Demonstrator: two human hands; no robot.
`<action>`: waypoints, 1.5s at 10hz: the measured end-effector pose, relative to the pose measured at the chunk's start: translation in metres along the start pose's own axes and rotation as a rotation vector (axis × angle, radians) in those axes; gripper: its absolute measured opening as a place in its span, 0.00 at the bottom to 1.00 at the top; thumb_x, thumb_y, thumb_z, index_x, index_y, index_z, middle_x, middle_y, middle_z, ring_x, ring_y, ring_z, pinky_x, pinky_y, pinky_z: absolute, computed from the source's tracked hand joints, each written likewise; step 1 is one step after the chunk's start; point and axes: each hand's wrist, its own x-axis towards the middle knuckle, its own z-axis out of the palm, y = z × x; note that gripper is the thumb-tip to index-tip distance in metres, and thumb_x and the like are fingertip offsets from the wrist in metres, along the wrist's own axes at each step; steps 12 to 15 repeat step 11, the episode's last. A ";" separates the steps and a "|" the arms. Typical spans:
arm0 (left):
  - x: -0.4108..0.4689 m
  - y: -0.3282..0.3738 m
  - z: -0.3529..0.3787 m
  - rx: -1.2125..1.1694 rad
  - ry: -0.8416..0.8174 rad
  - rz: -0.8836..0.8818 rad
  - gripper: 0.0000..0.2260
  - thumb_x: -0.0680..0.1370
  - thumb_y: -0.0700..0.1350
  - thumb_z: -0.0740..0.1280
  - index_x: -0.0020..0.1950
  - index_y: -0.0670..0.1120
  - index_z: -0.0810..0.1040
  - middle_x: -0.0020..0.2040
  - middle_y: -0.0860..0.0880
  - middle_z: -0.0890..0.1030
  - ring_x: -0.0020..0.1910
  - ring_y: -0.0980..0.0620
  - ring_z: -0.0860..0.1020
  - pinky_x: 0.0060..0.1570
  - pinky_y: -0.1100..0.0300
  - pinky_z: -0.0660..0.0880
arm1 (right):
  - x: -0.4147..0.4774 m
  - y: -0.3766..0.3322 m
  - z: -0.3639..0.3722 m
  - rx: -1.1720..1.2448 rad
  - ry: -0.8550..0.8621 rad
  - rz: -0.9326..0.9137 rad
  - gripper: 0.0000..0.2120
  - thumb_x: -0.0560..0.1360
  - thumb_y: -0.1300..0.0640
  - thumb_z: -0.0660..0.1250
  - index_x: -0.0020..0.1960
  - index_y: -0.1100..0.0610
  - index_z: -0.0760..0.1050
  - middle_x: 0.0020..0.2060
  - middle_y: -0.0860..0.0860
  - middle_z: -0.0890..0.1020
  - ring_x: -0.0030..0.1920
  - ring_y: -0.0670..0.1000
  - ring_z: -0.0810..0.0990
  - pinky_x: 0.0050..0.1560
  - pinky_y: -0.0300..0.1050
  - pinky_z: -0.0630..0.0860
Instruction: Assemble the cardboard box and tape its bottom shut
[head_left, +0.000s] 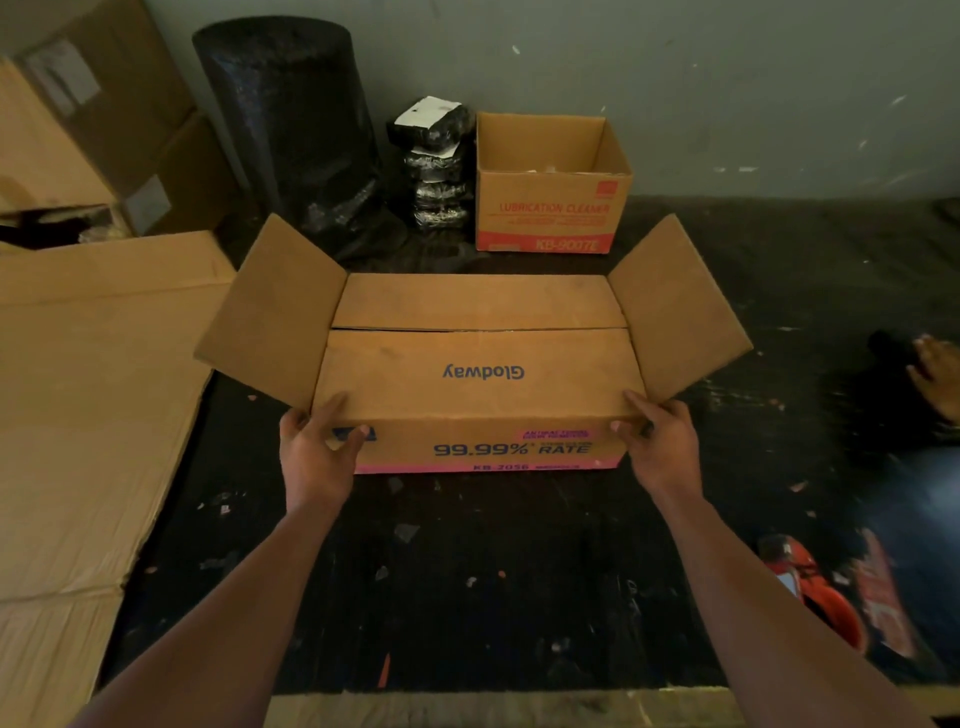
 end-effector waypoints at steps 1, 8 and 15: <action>0.005 0.000 0.002 -0.007 0.006 -0.003 0.23 0.76 0.45 0.76 0.71 0.49 0.78 0.72 0.41 0.68 0.68 0.41 0.72 0.72 0.45 0.70 | 0.006 0.000 -0.001 0.010 -0.013 0.000 0.28 0.80 0.55 0.72 0.78 0.50 0.70 0.72 0.55 0.68 0.70 0.57 0.73 0.74 0.59 0.72; 0.000 -0.006 -0.003 0.003 -0.109 -0.007 0.28 0.77 0.47 0.74 0.76 0.50 0.71 0.72 0.41 0.65 0.69 0.39 0.70 0.72 0.41 0.69 | 0.006 -0.001 -0.008 0.085 -0.067 0.062 0.26 0.80 0.59 0.70 0.77 0.49 0.70 0.74 0.56 0.70 0.73 0.59 0.72 0.71 0.60 0.73; -0.019 -0.009 -0.011 -0.024 -0.044 0.020 0.30 0.76 0.33 0.71 0.76 0.49 0.70 0.78 0.43 0.65 0.76 0.42 0.66 0.72 0.44 0.68 | -0.009 -0.009 -0.040 -0.047 -0.197 0.042 0.23 0.80 0.58 0.71 0.74 0.48 0.74 0.72 0.54 0.75 0.71 0.55 0.76 0.69 0.56 0.75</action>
